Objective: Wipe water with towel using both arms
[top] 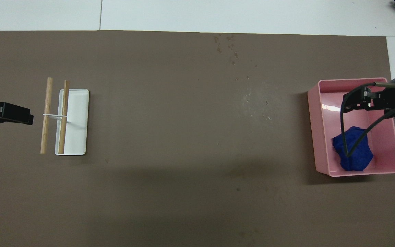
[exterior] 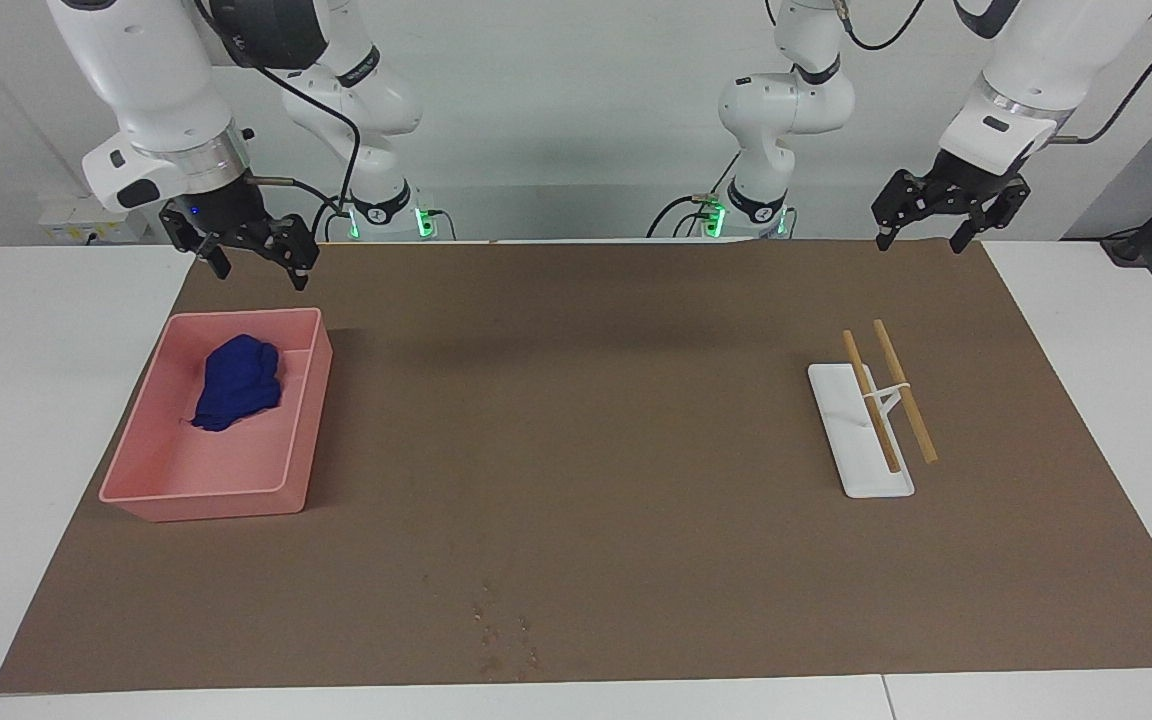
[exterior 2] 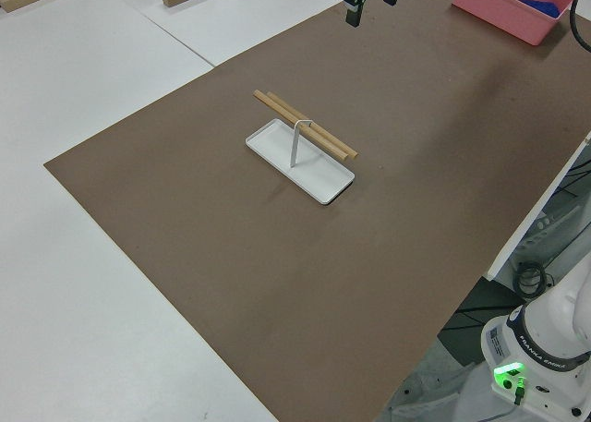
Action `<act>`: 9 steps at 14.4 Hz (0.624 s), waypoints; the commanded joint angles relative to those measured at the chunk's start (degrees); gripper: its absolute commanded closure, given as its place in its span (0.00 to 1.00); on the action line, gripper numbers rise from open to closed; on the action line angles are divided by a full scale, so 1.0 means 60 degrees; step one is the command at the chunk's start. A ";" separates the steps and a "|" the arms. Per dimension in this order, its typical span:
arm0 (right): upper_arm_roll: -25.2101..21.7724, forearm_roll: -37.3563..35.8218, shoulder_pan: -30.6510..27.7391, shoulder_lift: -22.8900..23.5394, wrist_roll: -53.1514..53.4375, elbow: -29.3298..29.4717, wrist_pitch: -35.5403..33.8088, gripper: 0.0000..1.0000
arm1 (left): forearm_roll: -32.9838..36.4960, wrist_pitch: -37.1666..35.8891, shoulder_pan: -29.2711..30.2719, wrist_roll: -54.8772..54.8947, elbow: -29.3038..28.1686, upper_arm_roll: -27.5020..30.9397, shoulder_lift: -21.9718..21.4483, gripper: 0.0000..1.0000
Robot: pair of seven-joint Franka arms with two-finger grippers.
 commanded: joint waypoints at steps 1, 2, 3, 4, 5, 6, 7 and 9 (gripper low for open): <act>0.0025 0.0401 -0.0248 -0.0402 -0.0235 -0.0537 -0.0001 0.00 | 0.0153 0.0112 0.0054 -0.0117 -0.0334 -0.0063 -0.0301 0.00; 0.0040 0.0402 -0.0262 -0.0402 -0.0249 -0.0538 0.0087 0.00 | 0.0153 0.0112 0.0054 -0.0117 -0.0334 -0.0063 -0.0301 0.00; 0.0040 0.0402 -0.0277 -0.0402 -0.0249 -0.0538 0.0131 0.00 | 0.0153 0.0112 0.0054 -0.0117 -0.0334 -0.0063 -0.0301 0.00; 0.0040 0.0402 -0.0277 -0.0402 -0.0264 -0.0538 0.0132 0.00 | 0.0153 0.0112 0.0054 -0.0117 -0.0334 -0.0063 -0.0301 0.00; 0.0040 0.0402 -0.0277 -0.0402 -0.0293 -0.0538 0.0132 0.00 | 0.0153 0.0112 0.0054 -0.0117 -0.0334 -0.0063 -0.0301 0.00; 0.0025 0.0402 -0.0263 -0.0402 -0.0279 -0.0538 0.0132 0.00 | 0.0153 0.0112 0.0054 -0.0117 -0.0334 -0.0063 -0.0301 0.00; 0.0040 0.0402 -0.0263 -0.0388 -0.0293 -0.0524 0.0161 0.00 | 0.0153 0.0112 0.0054 -0.0117 -0.0334 -0.0063 -0.0301 0.00; 0.0040 0.0402 -0.0219 -0.0402 -0.0308 -0.0538 0.0220 0.00 | 0.0153 0.0112 0.0054 -0.0117 -0.0334 -0.0063 -0.0301 0.00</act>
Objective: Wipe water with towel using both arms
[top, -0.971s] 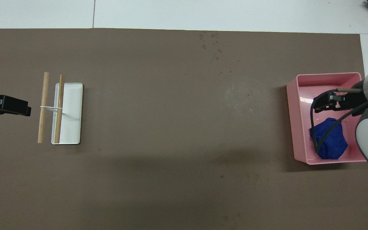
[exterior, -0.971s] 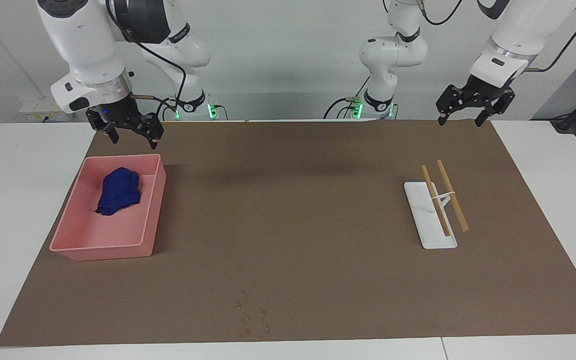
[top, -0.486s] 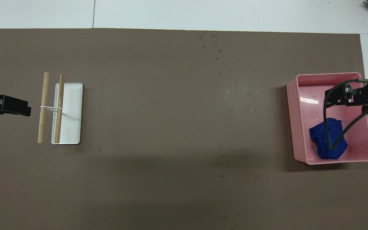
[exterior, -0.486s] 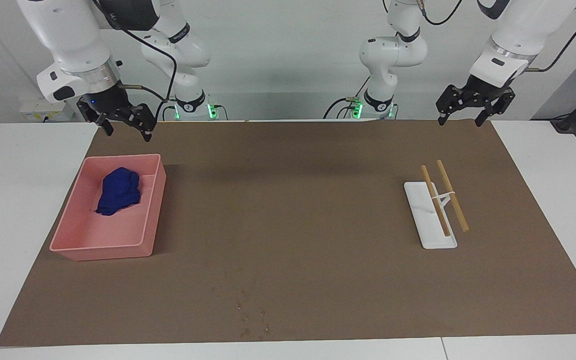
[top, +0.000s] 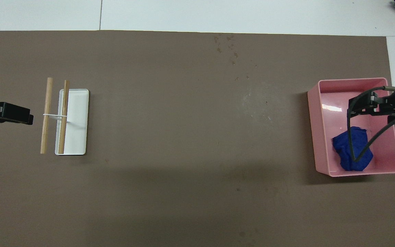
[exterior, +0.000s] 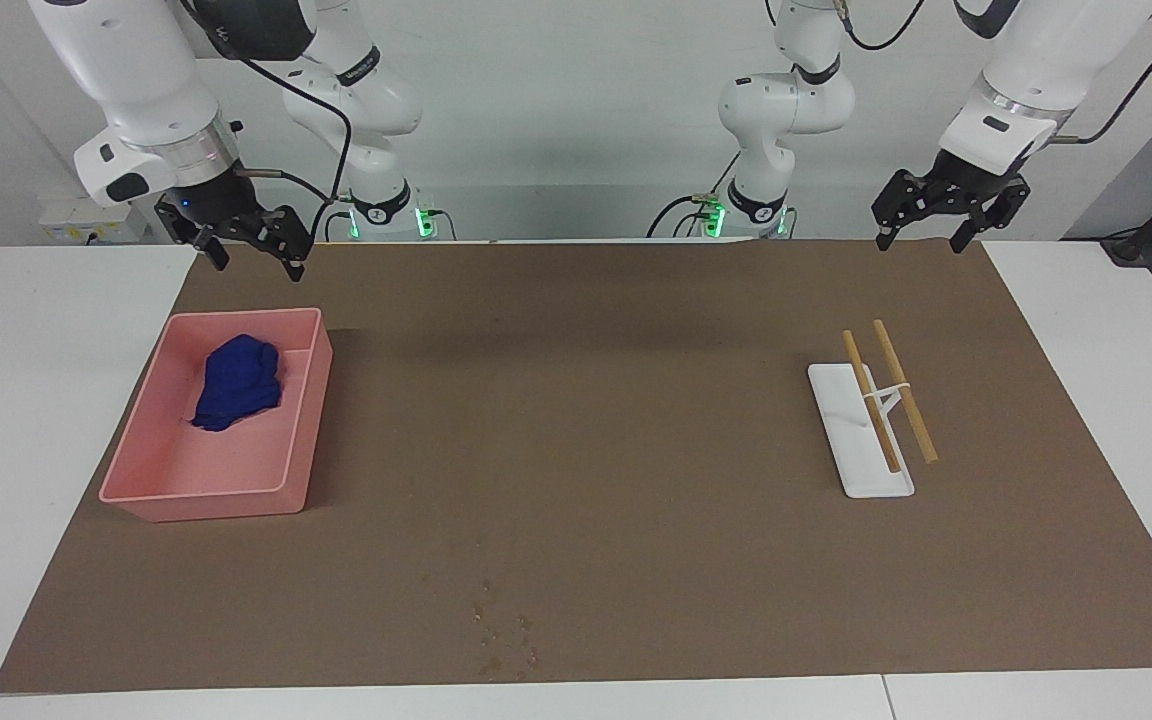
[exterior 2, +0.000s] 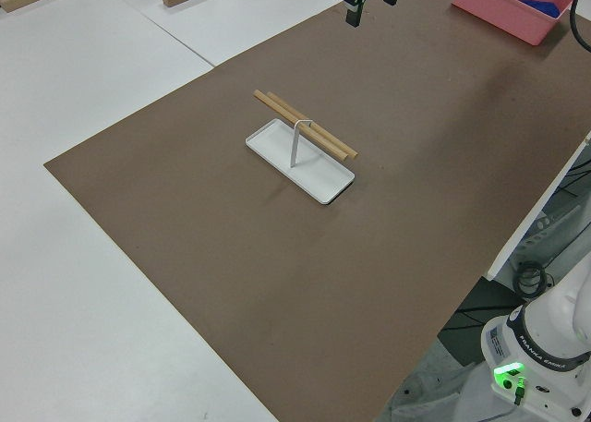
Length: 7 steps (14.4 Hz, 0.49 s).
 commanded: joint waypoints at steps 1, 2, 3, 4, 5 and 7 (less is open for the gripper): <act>0.0036 0.0170 -0.0083 -0.0256 -0.0250 -0.0321 0.0221 0.00 | 0.0153 0.0112 0.0054 -0.0117 -0.0334 -0.0063 -0.0300 0.00; 0.0036 0.0170 -0.0083 -0.0256 -0.0279 -0.0321 0.0221 0.00 | 0.0153 0.0112 0.0054 -0.0117 -0.0334 -0.0063 -0.0300 0.00; 0.0036 0.0170 -0.0068 -0.0256 -0.0584 -0.0336 0.0221 0.00 | 0.0153 0.0112 0.0054 -0.0117 -0.0334 -0.0063 -0.0300 0.00; 0.0036 0.0155 -0.0039 -0.0256 -0.0906 -0.0336 0.0265 0.00 | 0.0153 0.0112 0.0054 -0.0117 -0.0334 -0.0063 -0.0300 0.00; 0.0036 0.0170 -0.0039 -0.0271 -0.0953 -0.0350 0.0280 0.00 | 0.0153 0.0112 0.0054 -0.0117 -0.0334 -0.0063 -0.0300 0.00; 0.0036 0.0170 -0.0053 -0.0271 -0.0939 -0.0380 0.0280 0.00 | 0.0153 0.0112 0.0054 -0.0117 -0.0334 -0.0063 -0.0300 0.00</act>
